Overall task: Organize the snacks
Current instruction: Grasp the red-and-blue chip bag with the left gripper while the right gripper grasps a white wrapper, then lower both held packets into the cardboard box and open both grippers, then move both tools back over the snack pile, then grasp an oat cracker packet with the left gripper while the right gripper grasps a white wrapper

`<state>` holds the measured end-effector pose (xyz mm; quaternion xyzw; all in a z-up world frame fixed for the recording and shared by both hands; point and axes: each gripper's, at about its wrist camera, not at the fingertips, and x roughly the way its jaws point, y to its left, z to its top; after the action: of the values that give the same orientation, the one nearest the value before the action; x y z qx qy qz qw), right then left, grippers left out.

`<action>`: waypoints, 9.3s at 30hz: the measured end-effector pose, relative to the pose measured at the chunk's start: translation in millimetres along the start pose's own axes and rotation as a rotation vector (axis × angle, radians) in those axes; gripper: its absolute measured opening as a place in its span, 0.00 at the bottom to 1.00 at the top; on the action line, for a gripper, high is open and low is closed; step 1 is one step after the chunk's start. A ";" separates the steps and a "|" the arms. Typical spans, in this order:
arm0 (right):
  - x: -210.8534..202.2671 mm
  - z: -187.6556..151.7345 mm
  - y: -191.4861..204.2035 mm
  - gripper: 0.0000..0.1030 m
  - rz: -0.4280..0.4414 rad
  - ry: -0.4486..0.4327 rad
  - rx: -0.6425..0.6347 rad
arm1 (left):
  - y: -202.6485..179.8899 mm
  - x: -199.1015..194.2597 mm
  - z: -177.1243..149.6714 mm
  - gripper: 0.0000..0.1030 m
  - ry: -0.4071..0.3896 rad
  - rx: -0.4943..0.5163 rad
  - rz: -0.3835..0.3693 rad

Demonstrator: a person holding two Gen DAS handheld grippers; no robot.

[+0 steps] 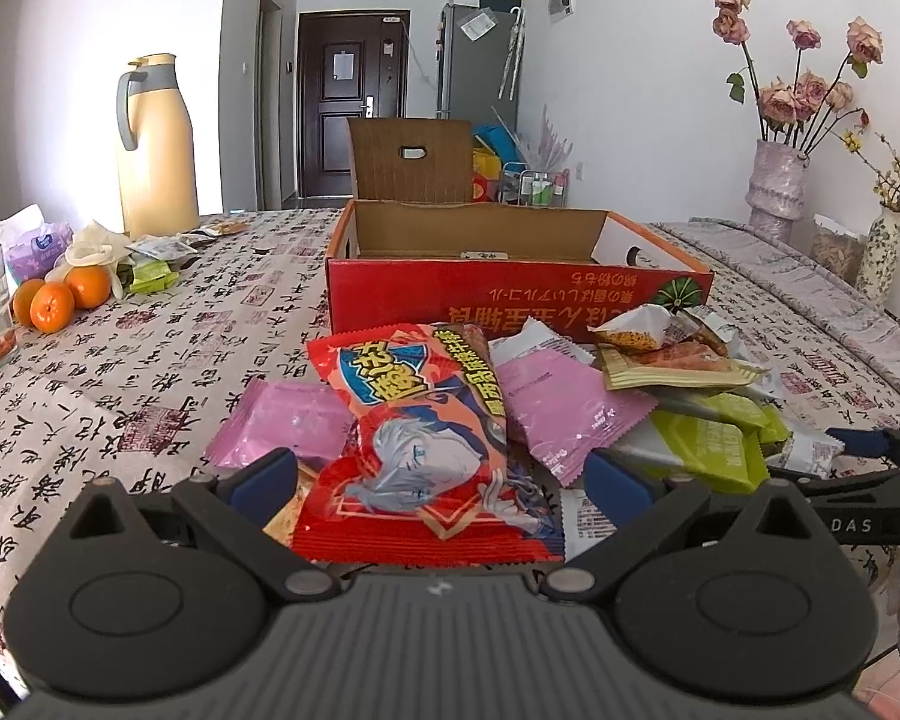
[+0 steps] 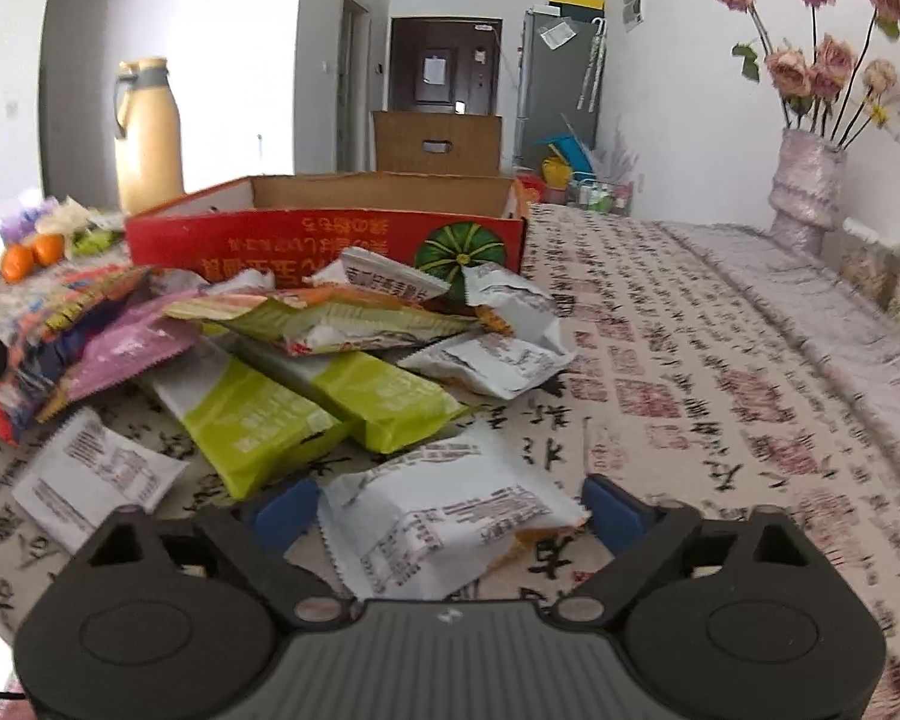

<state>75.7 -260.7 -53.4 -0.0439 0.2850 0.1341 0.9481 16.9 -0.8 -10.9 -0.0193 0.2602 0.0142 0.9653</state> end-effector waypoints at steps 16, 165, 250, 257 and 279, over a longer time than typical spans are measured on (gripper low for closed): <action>-18.7 -14.5 -0.2 0.51 0.046 -0.050 0.019 | 1.5 0.7 -0.6 1.00 0.006 -0.015 0.002; 13.2 128.5 30.1 1.00 -0.017 -0.285 0.083 | 1.8 51.0 142.0 1.00 -0.166 -0.084 0.059; -22.9 9.3 144.3 0.13 0.067 0.028 0.024 | 83.2 29.0 -16.8 0.96 0.130 0.018 -0.049; -22.4 7.9 145.2 0.13 0.076 0.029 0.024 | 83.7 28.5 -16.5 0.71 0.130 0.007 -0.069; -36.6 4.7 149.1 0.13 0.122 -0.003 -0.003 | 76.5 1.1 -5.3 0.45 0.057 0.001 -0.066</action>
<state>7.2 -125.2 -30.3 -0.0278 0.2855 0.1921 0.9385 12.3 75.3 -18.3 -0.0278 0.2867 -0.0182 0.9574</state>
